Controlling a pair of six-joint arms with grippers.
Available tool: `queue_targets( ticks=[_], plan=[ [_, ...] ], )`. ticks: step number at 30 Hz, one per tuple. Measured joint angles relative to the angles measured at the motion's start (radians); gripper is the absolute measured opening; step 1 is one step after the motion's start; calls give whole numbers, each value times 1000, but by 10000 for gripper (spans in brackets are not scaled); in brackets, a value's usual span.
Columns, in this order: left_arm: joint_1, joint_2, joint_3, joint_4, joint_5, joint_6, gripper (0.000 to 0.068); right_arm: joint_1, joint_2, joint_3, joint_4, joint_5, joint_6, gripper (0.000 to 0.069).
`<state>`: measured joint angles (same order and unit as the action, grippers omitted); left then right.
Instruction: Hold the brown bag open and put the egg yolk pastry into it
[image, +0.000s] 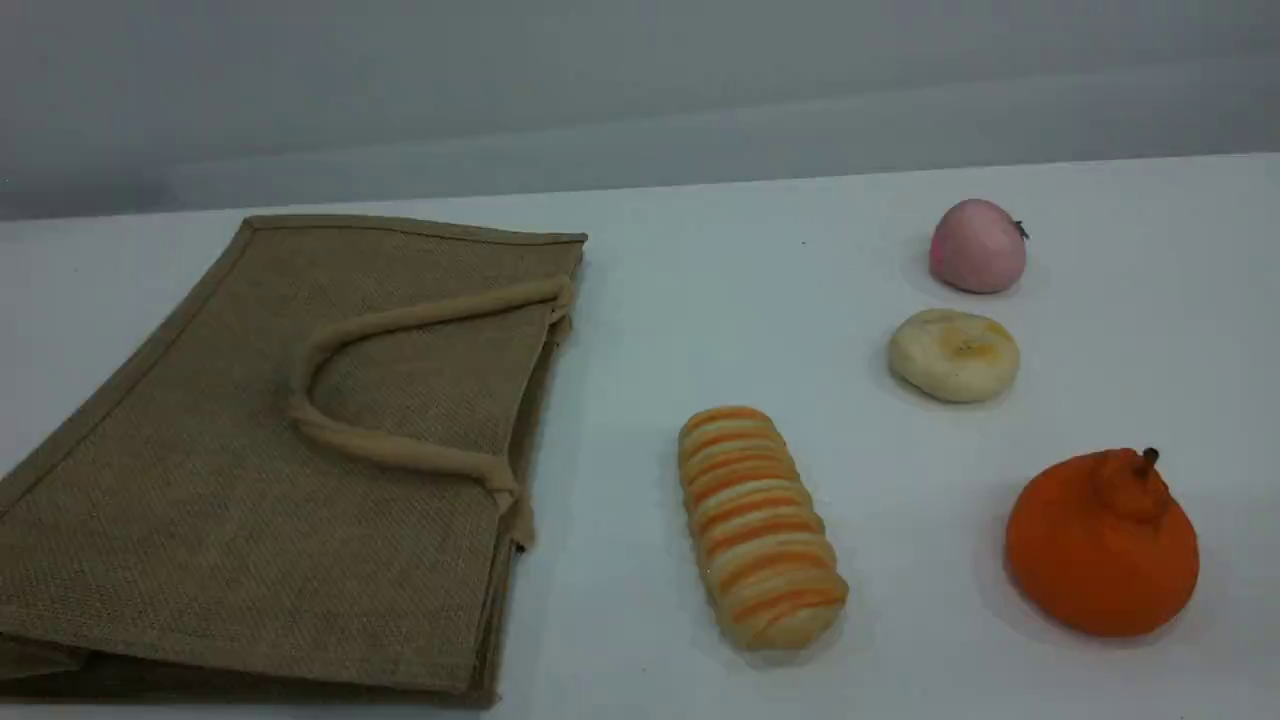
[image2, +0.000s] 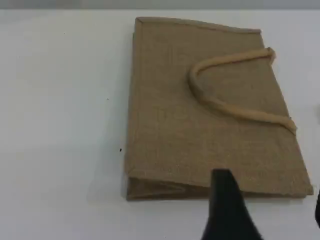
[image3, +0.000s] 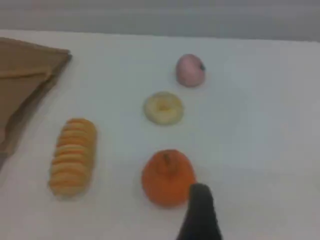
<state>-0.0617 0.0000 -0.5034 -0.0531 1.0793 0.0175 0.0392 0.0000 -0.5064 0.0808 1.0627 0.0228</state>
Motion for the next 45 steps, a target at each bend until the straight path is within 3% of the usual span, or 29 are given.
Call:
queue_targets(
  ticks=[10, 16, 22, 30, 39, 45],
  plan=[
    [0, 6, -9, 0, -4, 0, 377, 0, 0, -1, 3, -2, 0, 479],
    [0, 109, -45, -9, -102, -1, 377, 0, 66, -23, 68, -53, -51, 479],
    [0, 324, -127, -10, -255, -1, 377, 0, 235, -24, 225, -251, -146, 479],
    [0, 665, -221, -11, -350, -10, 377, 0, 533, -31, 438, -507, -335, 479],
    [0, 1043, -298, -10, -455, -106, 377, 0, 880, -32, 743, -586, -567, 479],
    [0, 1258, -301, -10, -557, -135, 377, 0, 1053, -96, 936, -582, -743, 479]
  ],
)
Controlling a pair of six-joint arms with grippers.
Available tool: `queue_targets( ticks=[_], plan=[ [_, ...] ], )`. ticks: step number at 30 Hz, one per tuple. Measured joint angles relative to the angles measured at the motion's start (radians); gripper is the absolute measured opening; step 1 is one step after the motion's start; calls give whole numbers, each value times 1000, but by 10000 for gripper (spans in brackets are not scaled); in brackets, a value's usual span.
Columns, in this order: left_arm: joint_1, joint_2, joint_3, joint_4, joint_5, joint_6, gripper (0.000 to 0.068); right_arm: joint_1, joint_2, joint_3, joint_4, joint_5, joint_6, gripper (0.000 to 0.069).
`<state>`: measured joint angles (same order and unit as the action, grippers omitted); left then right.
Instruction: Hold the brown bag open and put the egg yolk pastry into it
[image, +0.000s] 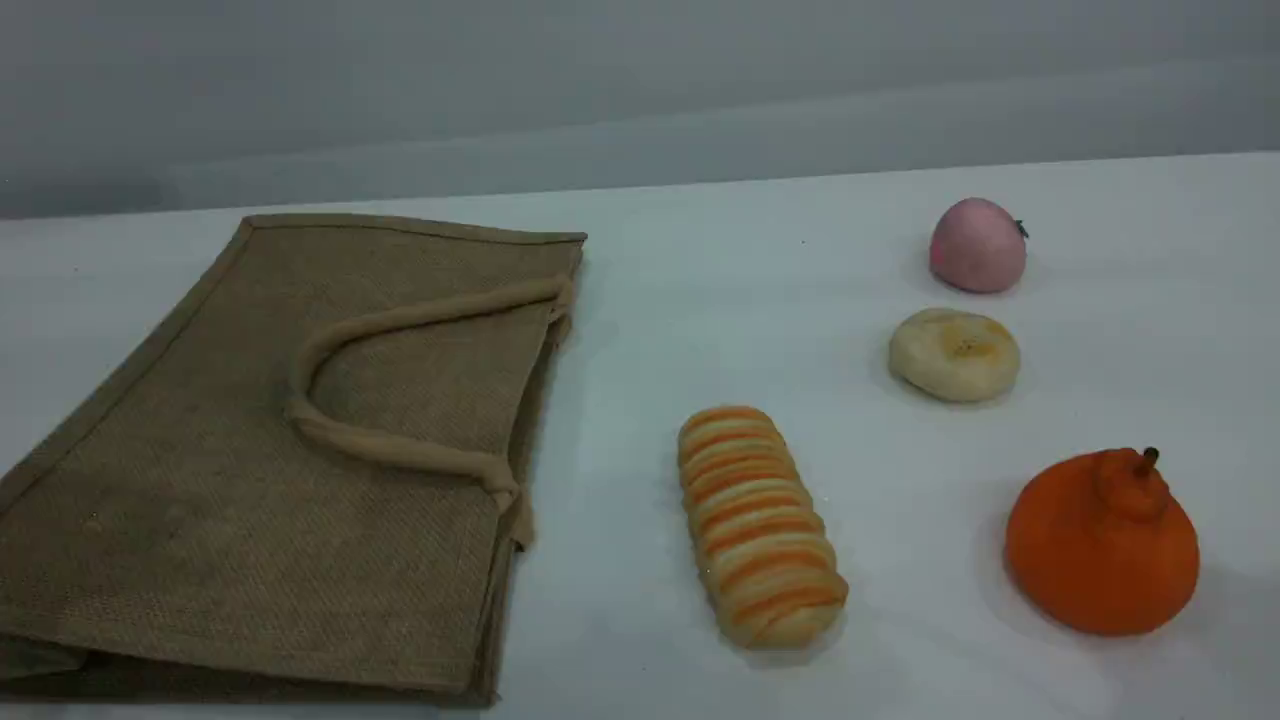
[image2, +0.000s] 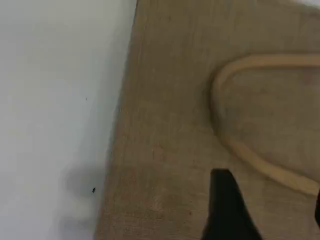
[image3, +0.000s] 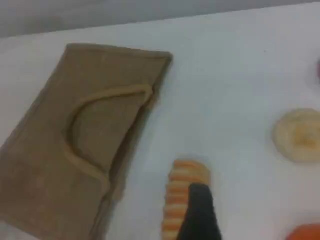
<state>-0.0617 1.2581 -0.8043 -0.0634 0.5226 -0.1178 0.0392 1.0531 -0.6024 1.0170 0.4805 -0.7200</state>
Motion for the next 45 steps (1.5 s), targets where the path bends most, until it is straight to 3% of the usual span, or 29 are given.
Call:
queue_targets(
  ticks=[9, 16, 28, 45],
  plan=[
    [0, 286, -8, -49, -136, 0, 377, 2, 221, -105, 154, 23, -150, 479],
    [0, 477, -115, -70, -146, 0, 377, 2, 305, -105, 244, 32, -251, 479],
    [-31, 681, -284, -71, -139, 0, 377, 2, 316, -104, 262, 36, -284, 479],
    [-52, 819, -367, -71, -159, 8, 361, 2, 316, -104, 262, 26, -284, 479]
  ],
)
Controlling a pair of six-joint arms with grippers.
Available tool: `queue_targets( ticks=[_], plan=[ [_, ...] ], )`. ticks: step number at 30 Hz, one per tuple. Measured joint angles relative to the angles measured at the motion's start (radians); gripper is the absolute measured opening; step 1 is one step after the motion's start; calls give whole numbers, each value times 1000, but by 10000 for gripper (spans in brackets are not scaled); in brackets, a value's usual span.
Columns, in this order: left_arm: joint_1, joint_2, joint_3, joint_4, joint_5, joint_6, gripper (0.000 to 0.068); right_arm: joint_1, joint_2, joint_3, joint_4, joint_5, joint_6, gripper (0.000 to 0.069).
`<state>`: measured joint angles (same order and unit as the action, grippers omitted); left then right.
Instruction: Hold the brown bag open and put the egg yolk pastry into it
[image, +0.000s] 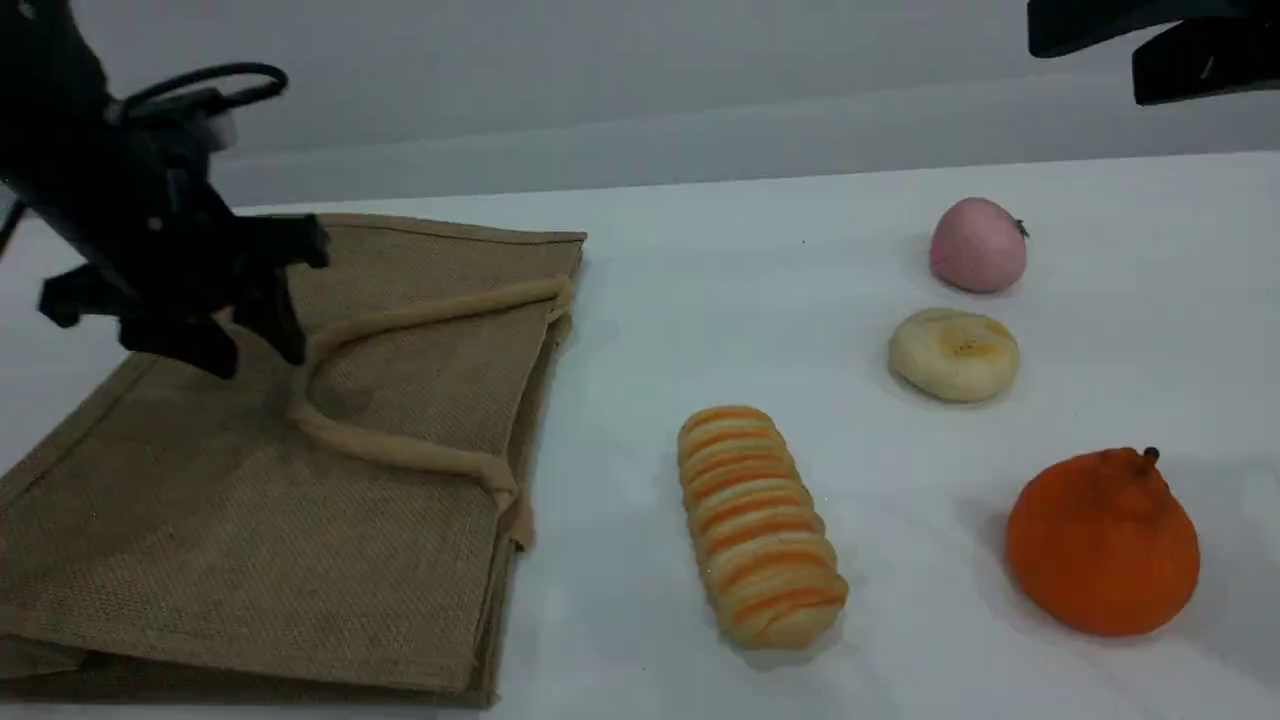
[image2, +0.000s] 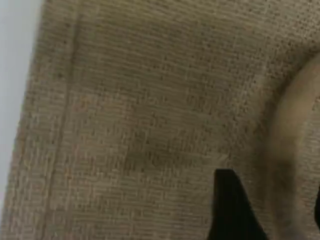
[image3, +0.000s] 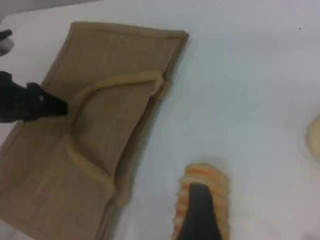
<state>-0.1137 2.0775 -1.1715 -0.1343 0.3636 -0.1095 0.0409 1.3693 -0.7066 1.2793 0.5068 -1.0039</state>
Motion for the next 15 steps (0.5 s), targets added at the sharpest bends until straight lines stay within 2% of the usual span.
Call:
queue_targets(
  ticks=[5, 11, 15],
  plan=[
    [-32, 33, -29, 2, 2, 12, 361, 0, 0, 0, 0, -8, 1, 479],
    [-31, 84, -71, 17, 41, -4, 361, 0, 0, 0, 0, -8, 0, 479],
    [-31, 107, -71, 31, 27, -4, 360, 0, 0, 0, 0, -8, 0, 479]
  ],
)
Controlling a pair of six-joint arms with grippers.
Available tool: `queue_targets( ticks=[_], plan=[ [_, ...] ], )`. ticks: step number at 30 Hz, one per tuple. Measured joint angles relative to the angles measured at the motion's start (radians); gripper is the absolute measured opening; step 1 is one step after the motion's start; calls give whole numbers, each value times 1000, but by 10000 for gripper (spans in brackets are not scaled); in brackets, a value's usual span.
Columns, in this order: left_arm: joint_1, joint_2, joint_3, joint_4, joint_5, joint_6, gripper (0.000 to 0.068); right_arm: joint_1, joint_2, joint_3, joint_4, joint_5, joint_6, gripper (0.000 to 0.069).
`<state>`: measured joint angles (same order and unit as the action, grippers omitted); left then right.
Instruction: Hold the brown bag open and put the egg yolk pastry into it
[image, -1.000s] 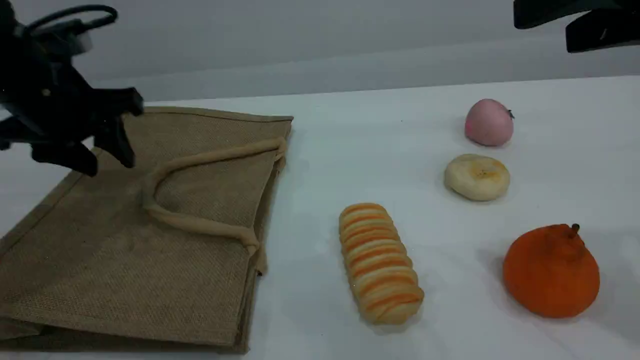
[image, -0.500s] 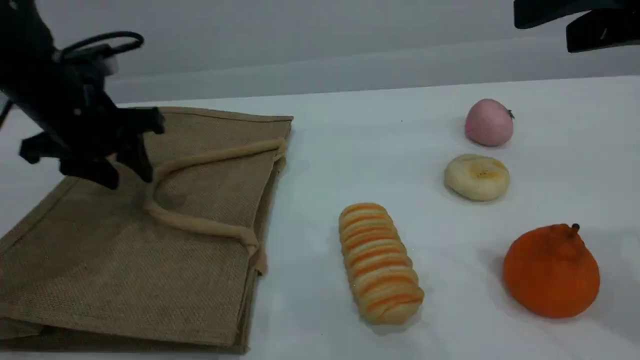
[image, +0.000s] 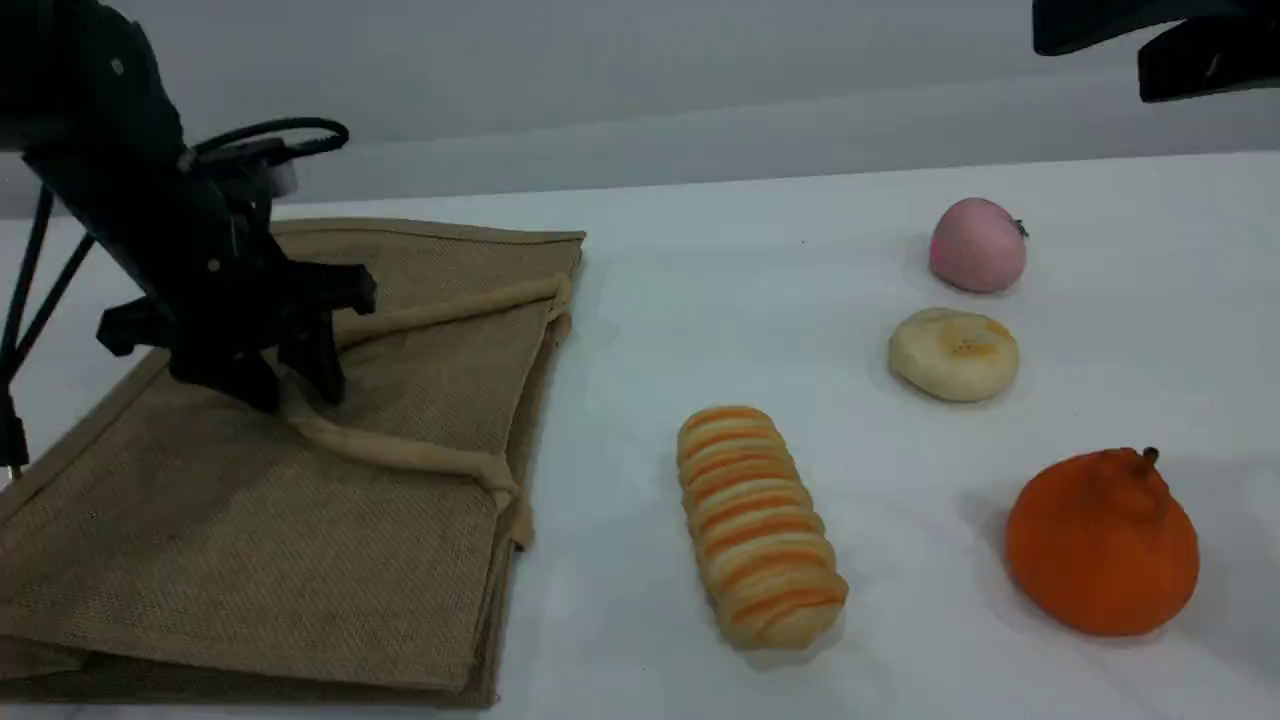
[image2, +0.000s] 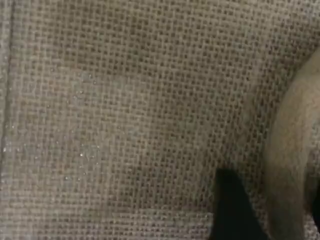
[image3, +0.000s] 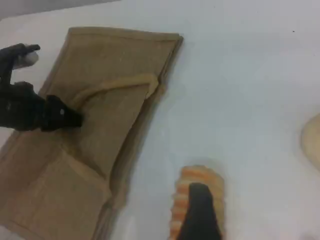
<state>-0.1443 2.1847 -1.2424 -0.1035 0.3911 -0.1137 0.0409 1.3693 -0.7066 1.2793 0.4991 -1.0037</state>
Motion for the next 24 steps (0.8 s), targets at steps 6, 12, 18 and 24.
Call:
queue_targets(
  ticks=[6, 12, 18, 24],
  plan=[
    [0, 22, 0, -2, -18, -41, 355, 0, 0, 0, 0, -2, 0, 479],
    [-1, 25, 0, -5, -32, -88, 232, 0, 0, 0, 0, -3, 0, 479],
    [-1, 12, -1, -6, -23, -85, 83, 0, 0, 0, 0, -4, 0, 479],
    [0, -86, -77, -1, 111, -38, 83, 0, 0, 0, 5, -34, 0, 479]
  ],
)
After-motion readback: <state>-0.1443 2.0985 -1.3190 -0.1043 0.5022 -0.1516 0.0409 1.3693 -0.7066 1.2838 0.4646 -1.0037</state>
